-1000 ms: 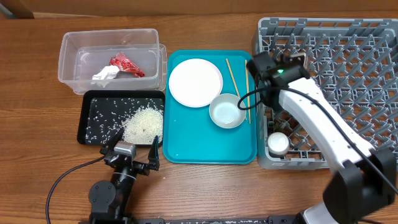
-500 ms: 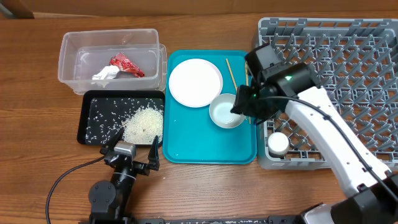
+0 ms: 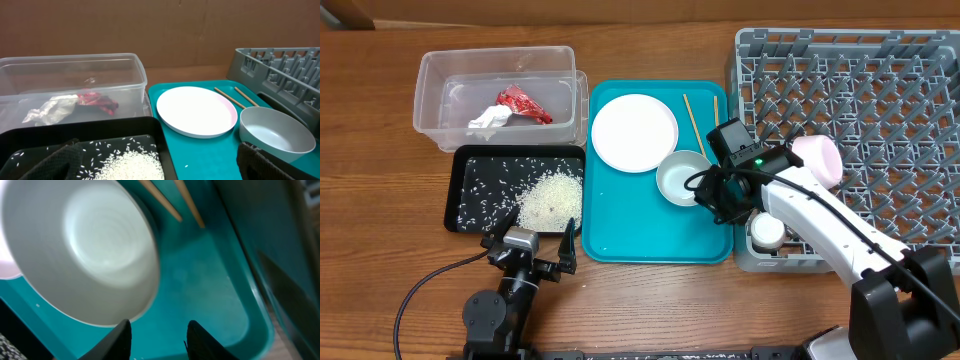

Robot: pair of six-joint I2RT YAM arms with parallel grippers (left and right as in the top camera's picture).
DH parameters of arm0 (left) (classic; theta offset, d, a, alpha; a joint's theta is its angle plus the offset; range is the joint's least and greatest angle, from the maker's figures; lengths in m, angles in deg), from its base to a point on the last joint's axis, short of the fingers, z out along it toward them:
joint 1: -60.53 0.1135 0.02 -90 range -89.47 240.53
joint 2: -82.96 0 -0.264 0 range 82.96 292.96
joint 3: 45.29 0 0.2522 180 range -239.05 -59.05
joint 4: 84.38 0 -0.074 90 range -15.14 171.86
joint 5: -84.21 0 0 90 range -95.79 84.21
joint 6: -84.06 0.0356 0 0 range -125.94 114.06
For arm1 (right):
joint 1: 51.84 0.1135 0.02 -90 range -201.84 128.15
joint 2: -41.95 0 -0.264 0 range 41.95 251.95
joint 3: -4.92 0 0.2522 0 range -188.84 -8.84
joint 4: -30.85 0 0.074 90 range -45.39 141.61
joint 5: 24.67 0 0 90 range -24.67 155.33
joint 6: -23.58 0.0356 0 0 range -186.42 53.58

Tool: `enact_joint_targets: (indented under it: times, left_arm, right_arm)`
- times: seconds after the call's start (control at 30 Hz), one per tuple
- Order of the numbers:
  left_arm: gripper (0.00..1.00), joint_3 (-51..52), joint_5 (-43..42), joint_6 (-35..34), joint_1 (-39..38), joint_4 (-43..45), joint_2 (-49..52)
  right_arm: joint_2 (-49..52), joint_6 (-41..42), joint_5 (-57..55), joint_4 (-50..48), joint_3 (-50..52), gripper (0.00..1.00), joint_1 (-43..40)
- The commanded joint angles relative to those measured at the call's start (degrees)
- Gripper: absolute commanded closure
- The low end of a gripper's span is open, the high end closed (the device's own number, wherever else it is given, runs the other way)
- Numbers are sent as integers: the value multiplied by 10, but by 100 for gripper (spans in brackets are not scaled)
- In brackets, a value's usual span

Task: Sort waste into correct bins and load items into the dishwasher
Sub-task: 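Grasp the light-blue bowl rim with the right gripper and lift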

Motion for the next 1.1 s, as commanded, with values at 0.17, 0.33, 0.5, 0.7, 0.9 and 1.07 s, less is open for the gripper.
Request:
enact_joint_targets:
  times: [0.17, 0.33, 0.5, 0.7, 0.9, 1.07]
  left_arm:
    - [0, 6, -7, 9, 3, 3, -6]
    - [0, 6, -7, 9, 3, 3, -6]
    - [0, 6, -7, 9, 3, 3, -6]
    - [0, 6, -7, 9, 3, 3, -6]
    - [0, 6, -6, 9, 3, 3, -6]
    - [0, 5, -7, 9, 3, 3, -6]
  right_arm:
    - [22, 15, -107, -43, 2, 62, 56]
    - [54, 36, -130, -49, 2, 62, 63]
    - [85, 36, -135, -61, 2, 71, 63]
    - [86, 34, -135, -28, -3, 96, 68]
    - [59, -24, -153, 4, -20, 96, 68]
    - [-8, -129, -199, 15, -50, 96, 72]
